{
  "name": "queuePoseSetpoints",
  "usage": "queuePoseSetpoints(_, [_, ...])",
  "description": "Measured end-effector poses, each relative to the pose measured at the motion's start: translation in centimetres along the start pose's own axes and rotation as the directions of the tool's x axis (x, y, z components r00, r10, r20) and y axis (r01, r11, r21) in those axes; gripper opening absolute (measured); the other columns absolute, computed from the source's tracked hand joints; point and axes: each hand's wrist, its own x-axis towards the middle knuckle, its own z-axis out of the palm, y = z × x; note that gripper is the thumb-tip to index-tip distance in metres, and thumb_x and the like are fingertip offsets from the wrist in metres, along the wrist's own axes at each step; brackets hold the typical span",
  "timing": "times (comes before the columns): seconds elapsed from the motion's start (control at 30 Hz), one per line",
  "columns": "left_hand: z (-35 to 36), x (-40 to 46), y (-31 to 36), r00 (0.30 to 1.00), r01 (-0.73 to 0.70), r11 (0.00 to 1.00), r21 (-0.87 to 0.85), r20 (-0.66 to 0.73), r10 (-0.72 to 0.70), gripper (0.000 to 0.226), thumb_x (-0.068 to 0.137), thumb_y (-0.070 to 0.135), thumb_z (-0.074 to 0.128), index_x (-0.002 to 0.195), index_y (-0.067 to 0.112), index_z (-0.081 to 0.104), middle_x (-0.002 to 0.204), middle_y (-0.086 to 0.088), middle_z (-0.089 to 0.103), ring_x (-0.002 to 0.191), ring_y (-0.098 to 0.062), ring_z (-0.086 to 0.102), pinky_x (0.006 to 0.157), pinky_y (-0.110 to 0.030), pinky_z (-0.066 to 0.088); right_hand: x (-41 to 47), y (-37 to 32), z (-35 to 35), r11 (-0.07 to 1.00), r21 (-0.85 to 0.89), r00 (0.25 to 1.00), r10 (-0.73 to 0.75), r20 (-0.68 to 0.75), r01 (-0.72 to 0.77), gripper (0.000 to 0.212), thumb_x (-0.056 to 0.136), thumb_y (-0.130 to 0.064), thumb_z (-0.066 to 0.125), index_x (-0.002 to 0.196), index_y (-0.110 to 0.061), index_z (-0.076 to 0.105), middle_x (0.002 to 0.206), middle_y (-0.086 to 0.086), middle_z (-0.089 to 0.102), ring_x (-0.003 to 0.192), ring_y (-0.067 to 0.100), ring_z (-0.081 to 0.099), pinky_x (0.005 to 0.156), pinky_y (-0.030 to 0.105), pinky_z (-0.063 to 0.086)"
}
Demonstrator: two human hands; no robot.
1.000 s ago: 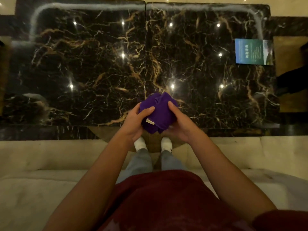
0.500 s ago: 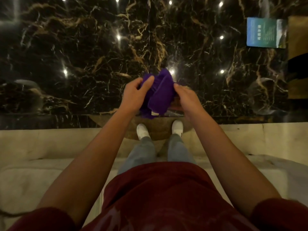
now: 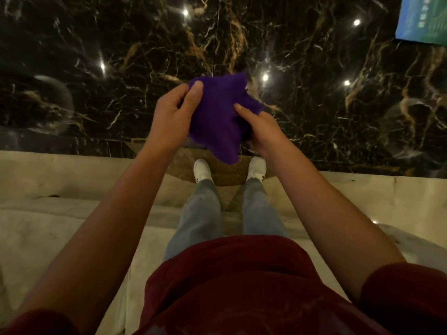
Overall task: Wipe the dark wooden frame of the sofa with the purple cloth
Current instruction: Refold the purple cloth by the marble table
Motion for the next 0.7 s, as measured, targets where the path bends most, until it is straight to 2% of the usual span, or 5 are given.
queuePoseSetpoints(0.13, [1.3, 1.2, -1.7, 0.982, 0.180, 0.907, -0.381, 0.020, -0.187, 0.035, 0.111, 0.038, 0.043, 0.119, 0.015, 0.068, 0.125, -0.013, 0.070, 0.118, -0.029, 0.066, 0.105, -0.050, 0.053, 2.1, 0.1, -2.9, 0.999, 0.053, 0.999, -0.004, -0.051, 0.007, 0.038, 0.090, -0.024, 0.080, 0.126, -0.018, 0.073, 0.123, 0.008, 0.078, 0.118, 0.028, 0.073, 0.112, 0.057, 0.051])
queuePoseSetpoints(0.37, [5.8, 4.9, -6.5, 0.887, 0.401, 0.768, -0.500, 0.004, -0.461, 0.034, 0.111, 0.042, 0.044, 0.128, 0.021, 0.065, 0.120, 0.001, 0.078, 0.113, -0.018, 0.074, 0.087, -0.036, 0.061, 6.1, 2.0, -6.9, 0.996, -0.081, 0.989, 0.015, -0.146, -0.027, 0.016, 0.098, -0.013, 0.072, 0.111, -0.023, 0.074, 0.120, 0.009, 0.078, 0.113, 0.029, 0.073, 0.105, 0.052, 0.057])
queuePoseSetpoints(0.53, [7.0, 7.1, -7.1, 0.921, 0.376, 0.808, -0.454, 0.092, -0.378, 0.043, 0.112, 0.040, 0.040, 0.135, 0.008, 0.059, 0.130, -0.016, 0.072, 0.122, -0.034, 0.069, 0.102, -0.055, 0.056, 7.2, 2.9, -9.2, 0.847, -0.501, 0.905, -0.059, -0.421, -0.178, 0.024, 0.096, -0.034, 0.074, 0.113, -0.021, 0.063, 0.113, 0.001, 0.069, 0.104, 0.019, 0.067, 0.102, 0.046, 0.057])
queuePoseSetpoints(0.6, [7.2, 7.6, -6.7, 0.932, 0.358, 0.808, -0.469, 0.128, -0.339, 0.047, 0.113, 0.037, 0.038, 0.141, 0.003, 0.053, 0.136, -0.022, 0.066, 0.126, -0.038, 0.065, 0.106, -0.060, 0.051, 7.0, 2.0, -9.0, 0.902, -0.415, 0.900, -0.082, -0.428, -0.115, 0.023, 0.098, -0.043, 0.069, 0.109, -0.023, 0.065, 0.110, 0.000, 0.072, 0.103, 0.018, 0.069, 0.102, 0.046, 0.056])
queuePoseSetpoints(0.7, [7.7, 7.7, -6.0, 0.932, 0.360, 0.788, -0.500, 0.147, -0.332, 0.051, 0.114, 0.035, 0.033, 0.149, 0.000, 0.046, 0.144, -0.025, 0.060, 0.131, -0.038, 0.062, 0.110, -0.059, 0.048, 6.4, 1.1, -6.9, 0.989, -0.117, 0.984, 0.073, -0.165, -0.093, 0.048, 0.098, -0.058, 0.061, 0.126, -0.020, 0.067, 0.123, 0.003, 0.074, 0.114, 0.019, 0.070, 0.104, 0.047, 0.055])
